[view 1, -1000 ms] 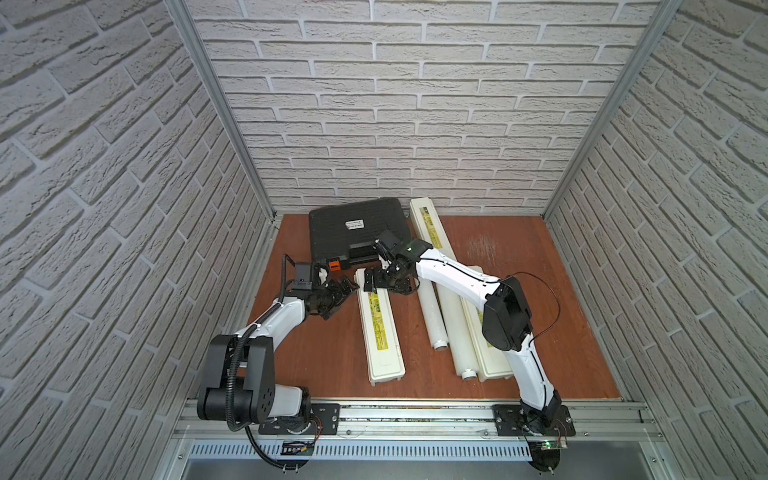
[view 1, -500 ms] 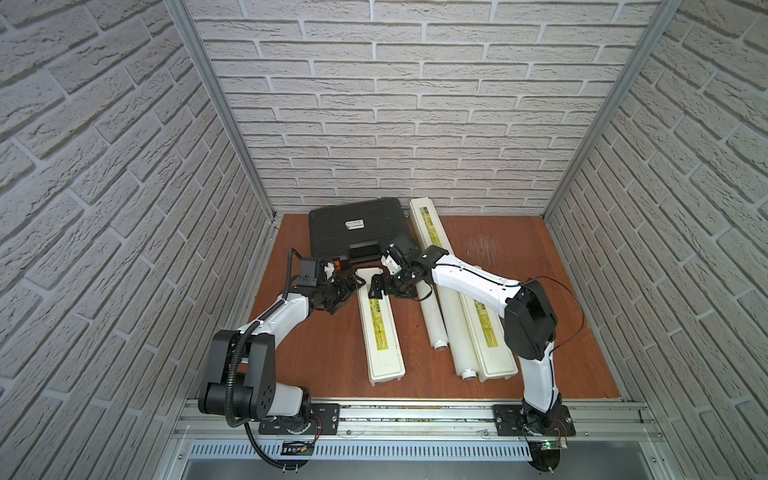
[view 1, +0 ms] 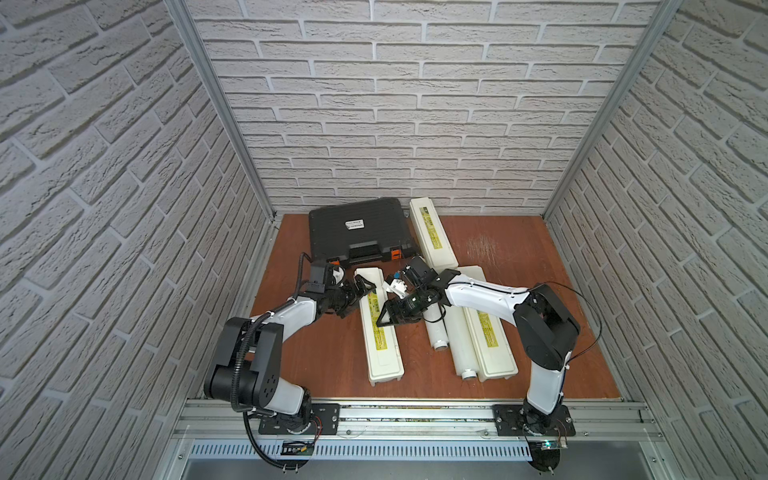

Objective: Put plastic wrap rolls into dispensers
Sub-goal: Close the lid on the plastic wrap cutting box.

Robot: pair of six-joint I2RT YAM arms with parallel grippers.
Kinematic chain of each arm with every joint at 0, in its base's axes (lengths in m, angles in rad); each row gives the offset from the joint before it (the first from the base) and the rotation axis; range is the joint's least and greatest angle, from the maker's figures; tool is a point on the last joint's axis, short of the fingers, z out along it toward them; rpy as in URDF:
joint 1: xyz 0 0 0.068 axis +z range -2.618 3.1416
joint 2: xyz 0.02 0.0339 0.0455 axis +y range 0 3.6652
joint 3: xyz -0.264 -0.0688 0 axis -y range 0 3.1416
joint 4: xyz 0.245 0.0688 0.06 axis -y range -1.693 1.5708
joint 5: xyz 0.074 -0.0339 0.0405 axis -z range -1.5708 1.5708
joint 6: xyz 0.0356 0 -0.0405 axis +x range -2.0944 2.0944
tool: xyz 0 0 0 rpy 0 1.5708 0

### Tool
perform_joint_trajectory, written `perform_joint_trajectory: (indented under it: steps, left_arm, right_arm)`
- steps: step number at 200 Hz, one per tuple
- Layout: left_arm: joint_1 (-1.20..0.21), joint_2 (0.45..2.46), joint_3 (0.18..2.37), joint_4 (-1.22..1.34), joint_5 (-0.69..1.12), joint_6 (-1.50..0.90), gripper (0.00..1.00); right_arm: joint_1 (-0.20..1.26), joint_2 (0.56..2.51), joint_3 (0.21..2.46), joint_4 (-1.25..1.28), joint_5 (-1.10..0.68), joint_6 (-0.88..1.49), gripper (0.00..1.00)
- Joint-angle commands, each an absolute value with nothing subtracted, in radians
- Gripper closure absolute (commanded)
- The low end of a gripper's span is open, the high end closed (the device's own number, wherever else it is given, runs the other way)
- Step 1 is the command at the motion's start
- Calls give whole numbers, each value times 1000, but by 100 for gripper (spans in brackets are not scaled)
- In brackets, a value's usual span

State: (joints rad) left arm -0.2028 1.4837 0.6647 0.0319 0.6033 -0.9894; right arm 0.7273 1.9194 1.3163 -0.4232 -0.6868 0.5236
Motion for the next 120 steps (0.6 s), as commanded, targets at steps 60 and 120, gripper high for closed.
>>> perform_joint_trajectory:
  steps: [60,120]
  left_arm:
    - [-262,1510,611,117,600,-1013,8]
    - [-236,1382,665,-184,449,-851,5]
  right_arm:
    - [764,2011,1345,-354,-689,529,47]
    - [751,2037,1347,-336,-639,594,46]
